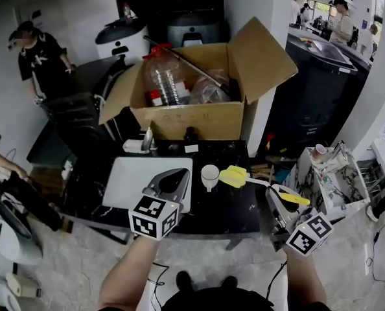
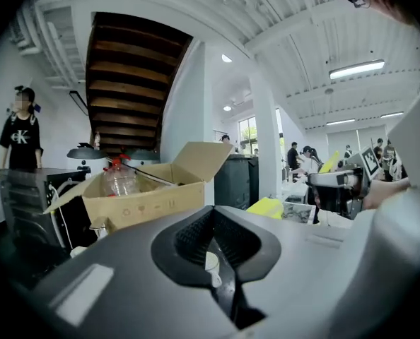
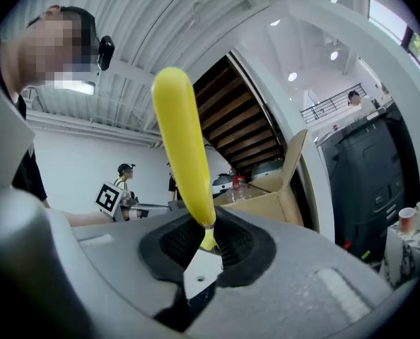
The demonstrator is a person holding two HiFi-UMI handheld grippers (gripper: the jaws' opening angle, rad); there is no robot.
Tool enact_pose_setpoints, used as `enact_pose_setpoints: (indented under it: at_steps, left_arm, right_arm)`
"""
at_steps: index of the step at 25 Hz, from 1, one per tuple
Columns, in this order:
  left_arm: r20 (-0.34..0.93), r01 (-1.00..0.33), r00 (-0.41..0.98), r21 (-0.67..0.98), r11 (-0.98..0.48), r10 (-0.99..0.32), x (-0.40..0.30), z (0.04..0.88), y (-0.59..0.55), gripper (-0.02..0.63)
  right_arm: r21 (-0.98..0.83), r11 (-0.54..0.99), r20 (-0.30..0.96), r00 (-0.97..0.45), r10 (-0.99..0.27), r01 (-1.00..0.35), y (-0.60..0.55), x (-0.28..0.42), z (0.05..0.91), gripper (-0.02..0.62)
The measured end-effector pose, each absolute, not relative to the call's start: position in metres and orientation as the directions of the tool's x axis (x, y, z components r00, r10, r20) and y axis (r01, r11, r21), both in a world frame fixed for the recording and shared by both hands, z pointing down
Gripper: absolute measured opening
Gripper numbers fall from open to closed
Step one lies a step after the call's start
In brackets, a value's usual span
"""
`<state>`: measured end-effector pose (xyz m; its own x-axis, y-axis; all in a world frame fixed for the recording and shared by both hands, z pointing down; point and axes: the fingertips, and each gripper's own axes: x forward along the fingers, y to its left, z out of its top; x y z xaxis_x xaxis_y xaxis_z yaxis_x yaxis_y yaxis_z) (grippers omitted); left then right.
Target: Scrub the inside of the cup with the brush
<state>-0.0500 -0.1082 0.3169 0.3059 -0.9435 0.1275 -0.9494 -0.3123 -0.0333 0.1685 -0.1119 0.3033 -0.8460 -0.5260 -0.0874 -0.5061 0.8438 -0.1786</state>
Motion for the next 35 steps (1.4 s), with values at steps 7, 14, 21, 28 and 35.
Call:
enact_pose_setpoints:
  at_steps: [7, 14, 21, 28, 35]
  left_arm:
    - [0.069, -0.986, 0.165, 0.001, -0.166, -0.984, -0.075, 0.334, -0.083, 0.017]
    - [0.093, -0.985, 0.173, 0.04, -0.169, -0.981, -0.079, 0.351, -0.078, 0.018]
    - [0.099, -0.982, 0.184, 0.048, -0.18, -0.978, -0.08, 0.353, -0.081, 0.018]
    - [0.104, -0.98, 0.199, 0.04, -0.195, -0.974, -0.068, 0.351, -0.084, 0.018]
    - [0.121, -0.979, 0.206, 0.036, -0.203, -0.971, -0.052, 0.355, -0.085, 0.018]
  right_arm:
    - [-0.128, 0.827, -0.119, -0.82, -0.56, -0.547, -0.1, 0.173, 0.293, 0.041]
    - [-0.128, 0.812, -0.112, -0.805, -0.582, -0.569, -0.105, 0.18, 0.301, 0.04]
    - [-0.089, 0.816, -0.086, -0.812, -0.577, -0.571, -0.103, 0.173, 0.305, 0.04]
    - [-0.075, 0.816, -0.083, -0.812, -0.578, -0.574, -0.106, 0.176, 0.302, 0.04]
    - [-0.085, 0.824, -0.082, -0.82, -0.567, -0.561, -0.105, 0.184, 0.308, 0.04]
